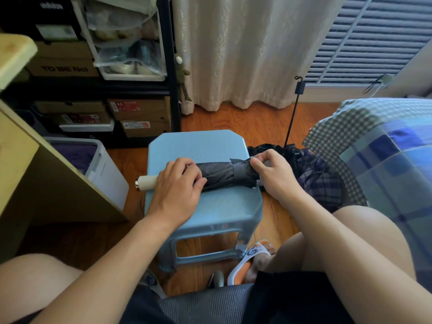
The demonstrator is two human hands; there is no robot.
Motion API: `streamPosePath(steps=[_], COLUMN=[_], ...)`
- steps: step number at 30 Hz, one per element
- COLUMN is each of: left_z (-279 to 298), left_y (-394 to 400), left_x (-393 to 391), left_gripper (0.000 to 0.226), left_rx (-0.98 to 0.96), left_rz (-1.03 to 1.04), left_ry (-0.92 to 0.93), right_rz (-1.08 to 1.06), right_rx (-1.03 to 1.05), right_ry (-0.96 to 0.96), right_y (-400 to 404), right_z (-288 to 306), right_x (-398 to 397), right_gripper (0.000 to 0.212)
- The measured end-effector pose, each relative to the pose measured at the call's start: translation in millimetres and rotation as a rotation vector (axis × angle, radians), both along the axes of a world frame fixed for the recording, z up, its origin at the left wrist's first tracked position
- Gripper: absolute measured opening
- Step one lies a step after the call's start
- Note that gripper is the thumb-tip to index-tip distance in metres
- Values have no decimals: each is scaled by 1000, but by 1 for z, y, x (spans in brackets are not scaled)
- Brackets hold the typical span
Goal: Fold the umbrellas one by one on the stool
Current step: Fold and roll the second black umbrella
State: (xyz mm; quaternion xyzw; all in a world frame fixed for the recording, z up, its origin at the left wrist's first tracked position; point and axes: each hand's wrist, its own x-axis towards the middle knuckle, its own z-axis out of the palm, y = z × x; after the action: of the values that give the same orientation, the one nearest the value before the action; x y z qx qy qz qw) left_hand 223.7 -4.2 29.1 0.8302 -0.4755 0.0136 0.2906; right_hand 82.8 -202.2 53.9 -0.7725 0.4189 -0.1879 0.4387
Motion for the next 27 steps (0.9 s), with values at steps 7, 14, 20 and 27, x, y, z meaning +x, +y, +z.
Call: streamPosePath(steps=[7, 14, 20, 27], left_z=[11, 11, 10, 15], left_y=[-18, -16, -1, 2], left_x=[-2, 30, 37, 37], left_gripper=[24, 15, 10, 29], left_rx=[25, 64, 87, 163], left_rz=[146, -44, -208, -287], left_ry=[153, 322, 112, -41], right_rz=[22, 290, 174, 84], right_rx=[-1, -188, -98, 150], right_ry=[40, 16, 19, 43], right_y=[-2, -3, -3, -3], right_z=[5, 9, 13, 29], right_x=[3, -14, -16, -6], right_gripper=[11, 6, 10, 16])
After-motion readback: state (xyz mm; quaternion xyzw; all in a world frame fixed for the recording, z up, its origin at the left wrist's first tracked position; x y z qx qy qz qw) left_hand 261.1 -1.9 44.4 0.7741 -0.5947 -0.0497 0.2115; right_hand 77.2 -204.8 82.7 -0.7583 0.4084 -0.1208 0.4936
